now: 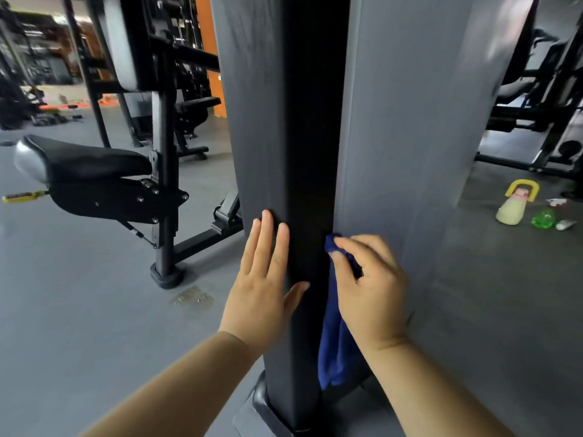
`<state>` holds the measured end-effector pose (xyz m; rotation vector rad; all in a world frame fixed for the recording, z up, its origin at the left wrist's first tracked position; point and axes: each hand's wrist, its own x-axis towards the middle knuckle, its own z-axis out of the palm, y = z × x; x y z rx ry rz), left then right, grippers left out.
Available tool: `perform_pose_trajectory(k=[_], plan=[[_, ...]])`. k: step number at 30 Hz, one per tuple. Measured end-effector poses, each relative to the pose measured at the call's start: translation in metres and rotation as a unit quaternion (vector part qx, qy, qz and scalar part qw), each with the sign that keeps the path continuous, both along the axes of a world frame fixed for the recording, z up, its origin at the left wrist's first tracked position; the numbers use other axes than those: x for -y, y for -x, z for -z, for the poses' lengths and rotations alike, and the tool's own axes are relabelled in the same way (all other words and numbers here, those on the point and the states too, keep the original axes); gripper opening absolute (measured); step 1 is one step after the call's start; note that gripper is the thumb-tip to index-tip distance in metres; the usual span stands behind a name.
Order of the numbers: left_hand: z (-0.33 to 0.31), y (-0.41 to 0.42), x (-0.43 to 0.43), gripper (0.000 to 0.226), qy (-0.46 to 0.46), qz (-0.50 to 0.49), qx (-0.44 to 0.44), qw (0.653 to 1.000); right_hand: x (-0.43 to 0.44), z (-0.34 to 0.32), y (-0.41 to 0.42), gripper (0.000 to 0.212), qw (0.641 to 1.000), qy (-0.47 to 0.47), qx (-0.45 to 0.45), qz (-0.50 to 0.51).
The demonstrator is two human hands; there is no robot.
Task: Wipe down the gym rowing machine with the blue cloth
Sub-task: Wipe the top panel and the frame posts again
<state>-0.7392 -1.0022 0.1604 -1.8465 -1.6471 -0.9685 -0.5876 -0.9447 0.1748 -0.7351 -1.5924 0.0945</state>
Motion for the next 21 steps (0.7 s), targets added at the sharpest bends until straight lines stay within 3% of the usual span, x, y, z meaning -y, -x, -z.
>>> perform_pose_trajectory(k=[3,6,12,21], plan=[[0.034,-0.004,0.008,0.102,0.045,-0.004,0.018,0.999,0.01,0.043,-0.004,0.013,0.998,0.064,0.012,-0.02],[0.058,-0.006,0.013,0.114,0.062,0.004,0.031,0.998,0.015,0.046,0.0,0.011,0.997,0.078,-0.013,-0.009],[0.087,-0.009,0.007,0.093,0.021,0.007,0.051,0.998,0.013,0.079,0.002,0.013,0.998,0.066,-0.018,-0.002],[0.162,-0.022,0.017,0.121,0.092,0.003,0.148,0.985,0.029,0.193,-0.005,0.011,0.985,0.171,-0.011,-0.017]])
